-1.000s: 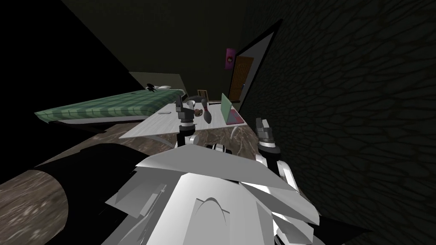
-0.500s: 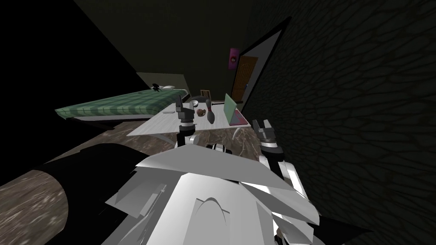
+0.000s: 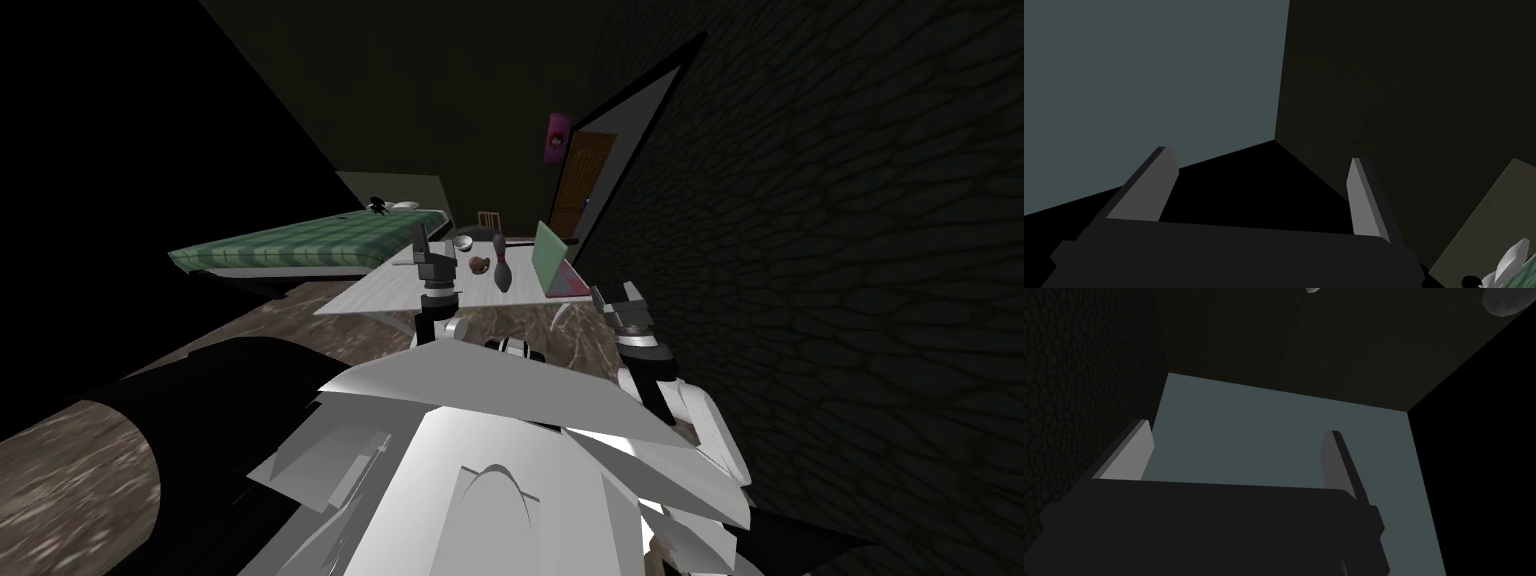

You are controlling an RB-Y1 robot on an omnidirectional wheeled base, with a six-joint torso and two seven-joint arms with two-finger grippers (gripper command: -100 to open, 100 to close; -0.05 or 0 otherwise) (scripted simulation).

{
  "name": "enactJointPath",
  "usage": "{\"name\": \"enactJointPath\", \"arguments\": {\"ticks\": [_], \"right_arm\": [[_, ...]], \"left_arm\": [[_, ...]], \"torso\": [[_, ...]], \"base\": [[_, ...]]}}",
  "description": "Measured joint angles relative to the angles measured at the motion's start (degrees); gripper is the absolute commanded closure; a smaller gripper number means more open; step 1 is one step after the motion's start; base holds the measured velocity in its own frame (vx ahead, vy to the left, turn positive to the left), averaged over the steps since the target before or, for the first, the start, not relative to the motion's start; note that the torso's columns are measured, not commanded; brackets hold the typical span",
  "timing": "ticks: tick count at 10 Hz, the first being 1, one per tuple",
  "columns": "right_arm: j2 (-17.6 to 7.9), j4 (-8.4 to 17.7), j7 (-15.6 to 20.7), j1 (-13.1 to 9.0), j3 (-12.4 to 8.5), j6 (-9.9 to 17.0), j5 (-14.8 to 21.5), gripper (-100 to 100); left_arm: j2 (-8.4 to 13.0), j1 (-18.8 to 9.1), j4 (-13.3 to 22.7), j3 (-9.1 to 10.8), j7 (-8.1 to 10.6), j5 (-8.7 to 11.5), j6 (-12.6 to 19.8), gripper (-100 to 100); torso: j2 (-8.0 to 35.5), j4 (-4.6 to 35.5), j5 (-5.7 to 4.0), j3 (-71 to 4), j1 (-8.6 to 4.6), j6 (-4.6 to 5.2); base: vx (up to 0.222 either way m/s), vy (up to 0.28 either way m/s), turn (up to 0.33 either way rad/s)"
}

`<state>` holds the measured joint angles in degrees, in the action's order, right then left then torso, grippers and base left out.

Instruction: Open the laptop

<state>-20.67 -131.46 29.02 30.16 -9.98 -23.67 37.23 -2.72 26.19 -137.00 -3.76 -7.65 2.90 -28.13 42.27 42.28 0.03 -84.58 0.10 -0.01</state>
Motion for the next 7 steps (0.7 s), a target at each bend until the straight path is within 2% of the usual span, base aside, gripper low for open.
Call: {"name": "enactJointPath", "arguments": {"ticks": [7], "right_arm": [[-4.5, 1.4, 5.9, 0.0, -3.7, 0.9, 9.8, -100]], "left_arm": [[0.0, 0.0, 0.0, 0.01, 0.00, 0.0, 0.0, 0]], "torso": [[0.0, 0.0, -0.02, 0.0, -0.10, 0.02]], "base": [[0.007, 0.052, 0.064]]}}
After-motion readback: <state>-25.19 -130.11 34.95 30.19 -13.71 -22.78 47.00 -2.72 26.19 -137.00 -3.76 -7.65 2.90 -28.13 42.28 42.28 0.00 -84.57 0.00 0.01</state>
